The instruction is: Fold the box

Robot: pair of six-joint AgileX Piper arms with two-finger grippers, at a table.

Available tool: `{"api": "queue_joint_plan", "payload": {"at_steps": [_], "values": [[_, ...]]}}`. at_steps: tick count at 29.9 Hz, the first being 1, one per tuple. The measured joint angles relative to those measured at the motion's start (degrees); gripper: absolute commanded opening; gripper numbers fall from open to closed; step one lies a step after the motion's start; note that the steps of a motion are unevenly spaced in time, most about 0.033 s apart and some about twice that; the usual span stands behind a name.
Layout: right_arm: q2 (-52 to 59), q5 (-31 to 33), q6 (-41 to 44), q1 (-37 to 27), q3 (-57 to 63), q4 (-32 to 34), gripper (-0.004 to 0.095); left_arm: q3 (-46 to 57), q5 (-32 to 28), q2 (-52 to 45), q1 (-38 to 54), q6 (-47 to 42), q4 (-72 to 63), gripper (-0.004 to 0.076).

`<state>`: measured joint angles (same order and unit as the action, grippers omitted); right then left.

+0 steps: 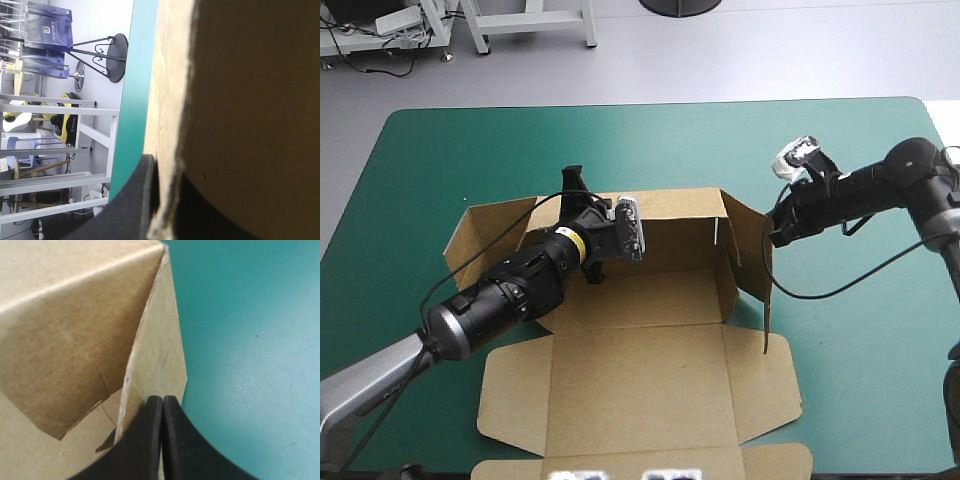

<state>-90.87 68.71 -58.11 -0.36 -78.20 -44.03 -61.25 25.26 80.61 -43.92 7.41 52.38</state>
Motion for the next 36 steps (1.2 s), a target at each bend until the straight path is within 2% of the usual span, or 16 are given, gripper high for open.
{"api": "queue_joint_plan", "payload": {"at_steps": [9,16,24,30,36], "values": [[4.4,-4.7,-16.1,0.0,10.4,-6.7,-0.0025,0.0,0.0,0.0,0.0,0.0,-0.6,-0.0002],[8.2,-10.4,-18.9,0.0,15.1,-8.0,0.0017,0.0,-0.1,0.0,0.0,0.0,-1.1,-0.0002],[8.9,-9.1,-19.8,0.0,16.4,-9.5,0.025,0.0,-0.1,-0.1,0.0,0.0,-1.1,-0.0002],[9.1,-7.4,-20.7,0.0,16.4,-10.7,0.0486,0.0,0.3,-0.4,0.0,0.9,-1.9,-0.0002],[10.9,-6.0,-20.7,0.0,16.4,-10.9,0.0578,0.0,0.3,-0.4,0.0,1.3,-2.2,-0.0002]]}}
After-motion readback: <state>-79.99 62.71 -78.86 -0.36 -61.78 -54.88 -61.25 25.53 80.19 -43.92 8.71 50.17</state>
